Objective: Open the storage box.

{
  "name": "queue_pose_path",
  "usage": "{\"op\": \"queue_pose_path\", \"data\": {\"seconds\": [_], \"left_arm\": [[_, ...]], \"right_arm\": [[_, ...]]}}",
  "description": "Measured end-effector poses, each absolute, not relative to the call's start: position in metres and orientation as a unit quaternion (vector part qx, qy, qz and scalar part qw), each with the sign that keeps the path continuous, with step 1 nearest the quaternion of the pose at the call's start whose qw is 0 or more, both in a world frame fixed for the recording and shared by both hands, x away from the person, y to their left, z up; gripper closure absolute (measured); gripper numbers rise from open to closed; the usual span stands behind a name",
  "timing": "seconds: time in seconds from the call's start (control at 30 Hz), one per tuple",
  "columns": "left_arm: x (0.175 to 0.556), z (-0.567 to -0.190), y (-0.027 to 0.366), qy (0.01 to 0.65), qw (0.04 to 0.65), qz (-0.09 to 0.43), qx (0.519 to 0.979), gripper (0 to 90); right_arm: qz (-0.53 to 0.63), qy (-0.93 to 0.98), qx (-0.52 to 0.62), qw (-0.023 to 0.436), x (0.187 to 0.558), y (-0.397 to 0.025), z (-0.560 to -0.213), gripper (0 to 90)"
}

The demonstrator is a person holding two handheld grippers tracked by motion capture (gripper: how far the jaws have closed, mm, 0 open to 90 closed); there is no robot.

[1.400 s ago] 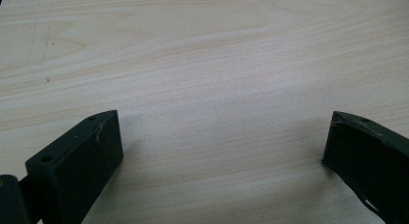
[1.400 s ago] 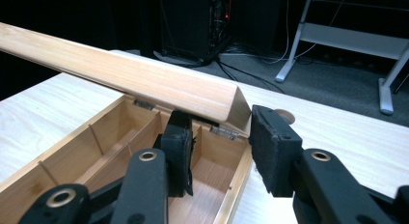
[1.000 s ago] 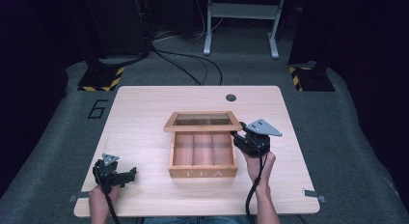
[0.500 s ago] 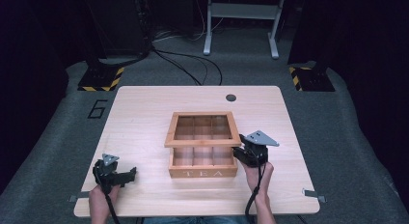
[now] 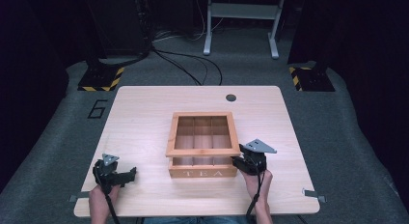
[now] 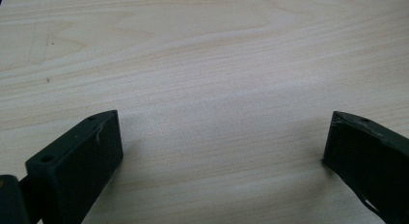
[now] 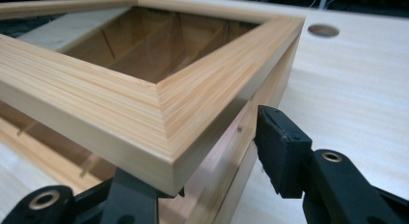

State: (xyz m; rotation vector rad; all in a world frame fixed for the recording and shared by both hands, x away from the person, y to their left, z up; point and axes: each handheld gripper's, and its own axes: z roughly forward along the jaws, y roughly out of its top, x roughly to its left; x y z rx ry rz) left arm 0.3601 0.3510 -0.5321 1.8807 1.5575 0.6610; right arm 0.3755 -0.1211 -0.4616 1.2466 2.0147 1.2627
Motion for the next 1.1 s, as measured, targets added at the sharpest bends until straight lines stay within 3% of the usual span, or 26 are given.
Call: {"op": "queue_pose_path", "data": {"seconds": [0.47, 0.8, 0.93, 1.1], "left_arm": [[0.360, -0.532, 0.351, 0.587, 0.301, 0.249, 0.709, 0.1], [0.360, -0.532, 0.351, 0.588, 0.301, 0.249, 0.709, 0.2], [0.360, -0.532, 0.351, 0.588, 0.301, 0.248, 0.709, 0.2], [0.360, -0.532, 0.351, 0.588, 0.301, 0.249, 0.709, 0.1]], "right_arm": [[0.452, 0.736, 0.467, 0.190, 0.365, -0.131, -0.479, 48.3], [0.455, 0.735, 0.473, 0.172, 0.358, -0.143, -0.473, 37.3], [0.449, 0.742, 0.474, 0.153, 0.352, -0.151, -0.477, 26.9], [0.436, 0.752, 0.475, 0.132, 0.348, -0.155, -0.488, 20.7]]}}
